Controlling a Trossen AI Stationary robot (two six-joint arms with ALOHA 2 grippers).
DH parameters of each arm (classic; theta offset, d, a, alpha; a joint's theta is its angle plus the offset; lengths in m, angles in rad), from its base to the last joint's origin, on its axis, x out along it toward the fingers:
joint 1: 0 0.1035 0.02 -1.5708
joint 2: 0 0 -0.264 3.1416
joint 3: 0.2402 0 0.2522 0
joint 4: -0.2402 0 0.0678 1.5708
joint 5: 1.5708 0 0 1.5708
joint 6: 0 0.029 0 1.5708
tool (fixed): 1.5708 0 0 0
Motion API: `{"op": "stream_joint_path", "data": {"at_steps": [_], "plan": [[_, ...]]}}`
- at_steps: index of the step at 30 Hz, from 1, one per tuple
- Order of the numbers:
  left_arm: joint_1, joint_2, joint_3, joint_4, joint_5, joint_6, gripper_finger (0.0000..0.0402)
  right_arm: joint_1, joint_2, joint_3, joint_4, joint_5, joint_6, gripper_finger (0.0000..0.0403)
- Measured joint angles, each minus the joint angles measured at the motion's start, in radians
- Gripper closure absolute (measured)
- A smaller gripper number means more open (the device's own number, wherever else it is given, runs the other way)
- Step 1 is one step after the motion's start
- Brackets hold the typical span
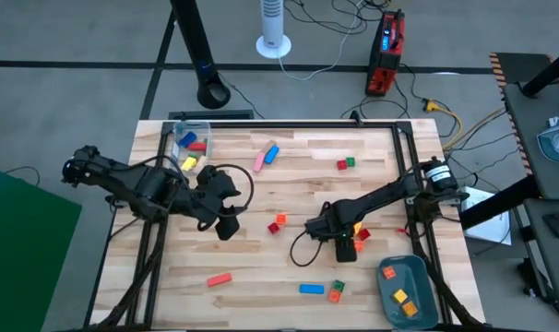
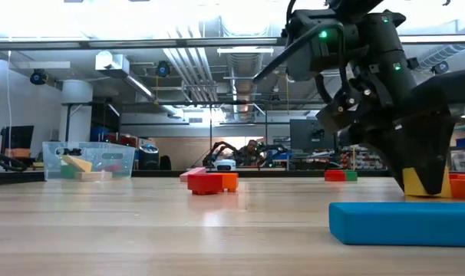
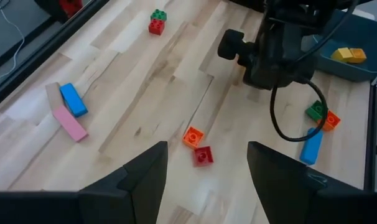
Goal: Sort blocks by size
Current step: Put the yellow square wooden block into the blue bin, then put the blue rectangular wooden block into the transparent bin
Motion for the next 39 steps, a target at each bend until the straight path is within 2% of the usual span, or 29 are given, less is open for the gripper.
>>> {"op": "stream_joint_path", "data": {"at_steps": [6,10,12,16,22,24,27,30,33,39], "plan": [[0.0,0.0,0.0,0.001,-0.001,0.001,0.0194,0.0,-0.115,0.067,0.007,-0.014,0.089,0.0278],[0.002,0.0,0.0,0.002,-0.005,0.024,0.0194,0.039,-0.252,0.111,-0.019,-0.108,0.293,0.0278],[0.002,0.0,0.0,0.007,-0.022,0.032,0.0194,0.101,-0.325,0.111,-0.03,-0.142,0.421,0.0278],[0.002,-0.001,0.0,0.008,-0.035,0.052,0.0194,0.284,-0.441,0.084,-0.056,-0.142,0.679,0.0278],[0.002,-0.001,0.0,0.008,-0.035,0.081,0.0194,0.568,-0.479,0.024,-0.086,-0.133,1.029,0.0278],[0.002,-0.001,0.0,0.009,-0.035,0.102,0.0194,0.628,-0.466,0.007,-0.095,-0.13,1.124,0.0262],[0.002,-0.001,0.0,0.008,-0.035,0.121,0.0194,0.673,-0.442,-0.007,-0.113,-0.136,1.245,0.021],[0.002,-0.001,0.0,0.008,-0.035,0.124,0.0194,0.676,-0.442,-0.005,-0.107,-0.136,1.293,0.0157],[0.002,-0.001,0.0,0.008,-0.033,0.124,0.0194,0.656,-0.444,0.002,-0.108,-0.13,1.291,0.012],[0.002,-0.001,0.0,0.008,0.017,0.132,0.0194,0.546,-0.444,0.018,-0.107,0.017,1.177,0.0101]]}}
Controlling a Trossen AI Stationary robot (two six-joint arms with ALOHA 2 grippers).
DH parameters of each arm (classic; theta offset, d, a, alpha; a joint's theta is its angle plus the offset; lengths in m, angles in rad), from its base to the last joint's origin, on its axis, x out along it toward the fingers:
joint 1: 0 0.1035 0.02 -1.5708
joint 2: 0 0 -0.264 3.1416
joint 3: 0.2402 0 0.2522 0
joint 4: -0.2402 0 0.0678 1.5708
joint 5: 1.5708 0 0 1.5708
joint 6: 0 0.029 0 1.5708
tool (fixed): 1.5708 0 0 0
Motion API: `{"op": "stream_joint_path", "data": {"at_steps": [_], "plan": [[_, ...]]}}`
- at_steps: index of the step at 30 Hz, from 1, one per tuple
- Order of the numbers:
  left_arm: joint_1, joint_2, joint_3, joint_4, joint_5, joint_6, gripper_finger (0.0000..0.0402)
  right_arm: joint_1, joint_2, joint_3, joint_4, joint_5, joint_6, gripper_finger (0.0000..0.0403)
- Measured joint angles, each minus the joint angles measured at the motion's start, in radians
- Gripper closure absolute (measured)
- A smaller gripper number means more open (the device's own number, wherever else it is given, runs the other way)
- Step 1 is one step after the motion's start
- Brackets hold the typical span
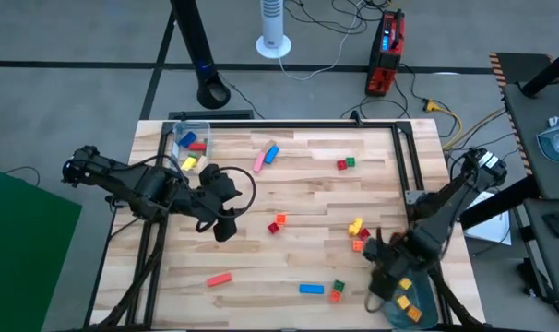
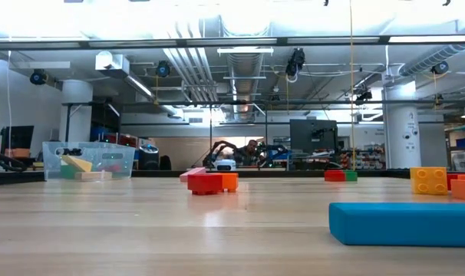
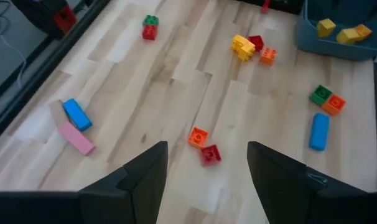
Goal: Sort blocks by size
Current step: Put the blue rectangular wooden block into the transparent bin
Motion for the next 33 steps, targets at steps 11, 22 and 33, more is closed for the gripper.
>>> {"op": "stream_joint_path", "data": {"at_steps": [11,22,33], "plan": [[-0.002,0.036,0.0,0.103,0.154,0.073,0.0194,-0.266,-0.005,0.034,0.05,0.268,-0.359,0.0137],[-0.073,0.234,0.0,0.349,0.283,-0.01,0.0194,-0.282,-0.062,0.091,0.084,0.487,-0.475,0.0144],[-0.163,0.483,0.0,0.593,0.283,0.009,0.0194,-0.278,-0.209,0.085,0.194,0.658,-0.633,0.0103]]}}
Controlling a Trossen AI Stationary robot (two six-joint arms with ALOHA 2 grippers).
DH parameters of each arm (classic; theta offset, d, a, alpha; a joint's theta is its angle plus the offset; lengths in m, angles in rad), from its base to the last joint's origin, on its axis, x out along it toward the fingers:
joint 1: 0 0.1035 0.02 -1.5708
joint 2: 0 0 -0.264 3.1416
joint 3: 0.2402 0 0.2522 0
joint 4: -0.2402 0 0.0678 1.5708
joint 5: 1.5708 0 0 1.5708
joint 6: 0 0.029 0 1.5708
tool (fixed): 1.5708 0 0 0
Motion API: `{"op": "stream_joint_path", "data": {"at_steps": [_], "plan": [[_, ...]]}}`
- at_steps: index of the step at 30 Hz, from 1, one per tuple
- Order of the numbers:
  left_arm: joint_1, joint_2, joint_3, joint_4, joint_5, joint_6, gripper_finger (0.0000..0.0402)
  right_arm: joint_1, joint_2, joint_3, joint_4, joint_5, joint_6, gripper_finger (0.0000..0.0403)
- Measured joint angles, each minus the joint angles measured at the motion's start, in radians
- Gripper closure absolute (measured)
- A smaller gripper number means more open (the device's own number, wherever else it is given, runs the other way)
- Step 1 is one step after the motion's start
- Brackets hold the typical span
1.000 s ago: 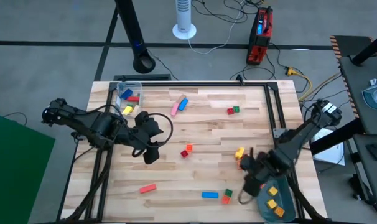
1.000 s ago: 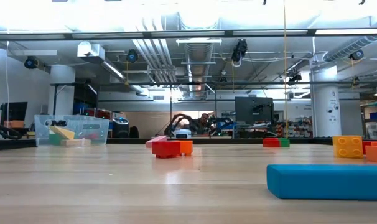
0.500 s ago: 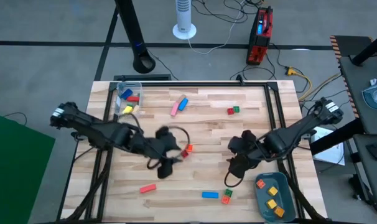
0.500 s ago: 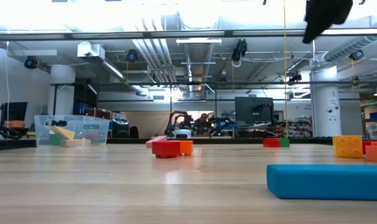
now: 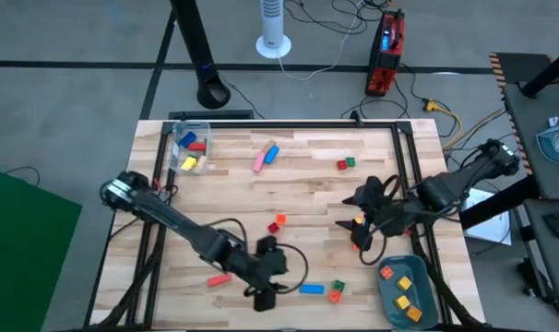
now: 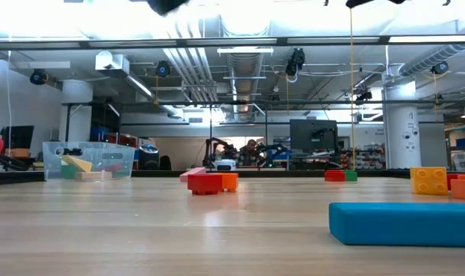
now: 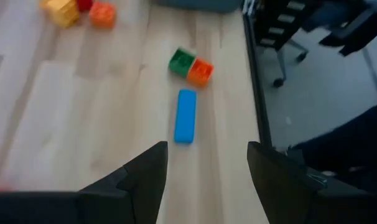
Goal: Sort blocks by size
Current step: Put the blue rectangular wooden block into the transparent bin
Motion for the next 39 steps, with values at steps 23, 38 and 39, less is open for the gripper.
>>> {"op": "stream_joint_path", "data": {"at_steps": [23,38,39], "plan": [[0.029,0.33,0.0,0.399,-0.009,0.092,0.0178,0.001,-0.032,-0.007,0.019,-0.033,-0.013,0.0092],[0.047,0.438,0.0,0.564,-0.061,0.235,0.0146,0.001,-0.033,-0.012,0.014,-0.08,0.011,0.0101],[0.047,0.439,0.0,0.564,-0.059,0.244,0.0146,0.001,-0.033,-0.013,0.013,-0.081,0.011,0.01]]}}
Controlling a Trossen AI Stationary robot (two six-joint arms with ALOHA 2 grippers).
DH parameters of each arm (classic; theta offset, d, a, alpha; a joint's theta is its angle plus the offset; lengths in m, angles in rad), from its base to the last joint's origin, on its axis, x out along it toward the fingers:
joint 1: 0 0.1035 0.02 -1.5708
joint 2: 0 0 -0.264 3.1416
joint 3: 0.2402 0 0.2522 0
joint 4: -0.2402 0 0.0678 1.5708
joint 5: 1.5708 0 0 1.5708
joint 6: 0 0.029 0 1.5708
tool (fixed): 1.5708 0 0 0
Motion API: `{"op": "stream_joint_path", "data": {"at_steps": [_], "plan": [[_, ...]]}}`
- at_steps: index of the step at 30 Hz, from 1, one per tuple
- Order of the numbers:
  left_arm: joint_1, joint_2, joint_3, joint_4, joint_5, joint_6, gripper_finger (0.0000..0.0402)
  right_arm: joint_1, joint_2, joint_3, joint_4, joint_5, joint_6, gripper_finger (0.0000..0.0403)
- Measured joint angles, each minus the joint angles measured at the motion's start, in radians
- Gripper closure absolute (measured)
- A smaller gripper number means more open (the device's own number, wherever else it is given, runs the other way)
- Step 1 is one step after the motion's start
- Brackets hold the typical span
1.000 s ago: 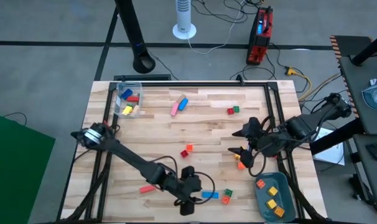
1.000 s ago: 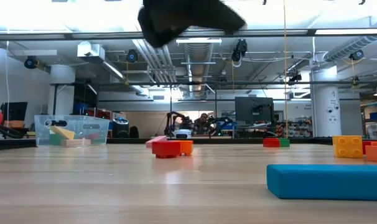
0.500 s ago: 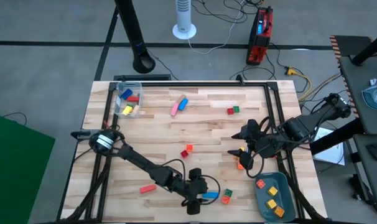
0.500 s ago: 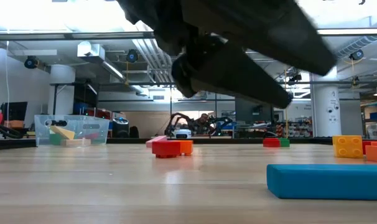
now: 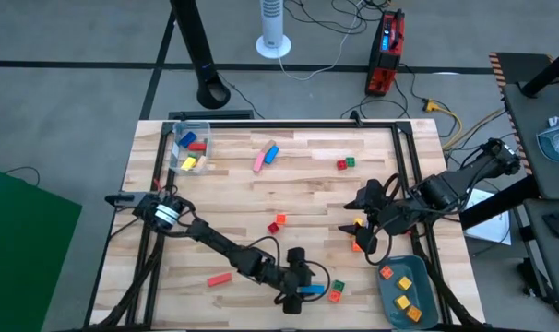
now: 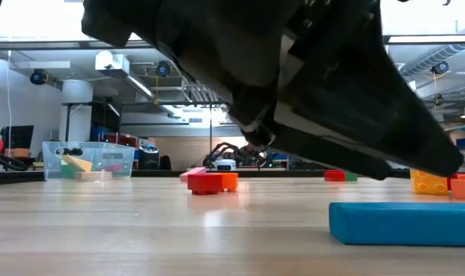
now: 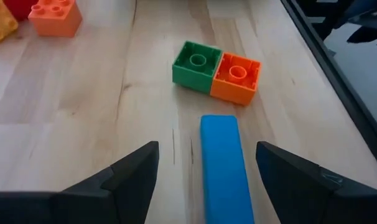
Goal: Sort blocks by size
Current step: Put the blue rectangular wooden block into the transparent bin
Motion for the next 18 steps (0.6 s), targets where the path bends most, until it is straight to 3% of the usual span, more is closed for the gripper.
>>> {"op": "stream_joint_path", "data": {"at_steps": [8,12,18], "plan": [[-0.002,0.04,0.0,0.043,0.097,0.03,0.0146,0.0,0.0,-0.004,-0.003,0.0,0.0,0.009],[-0.002,0.064,0.0,0.061,0.094,0.031,0.015,0.0,0.0,-0.005,-0.004,-0.003,-0.003,0.0094],[-0.001,0.076,0.002,0.065,0.057,0.038,0.0214,0.0,0.0,-0.007,-0.006,-0.003,-0.007,0.0101]]}}
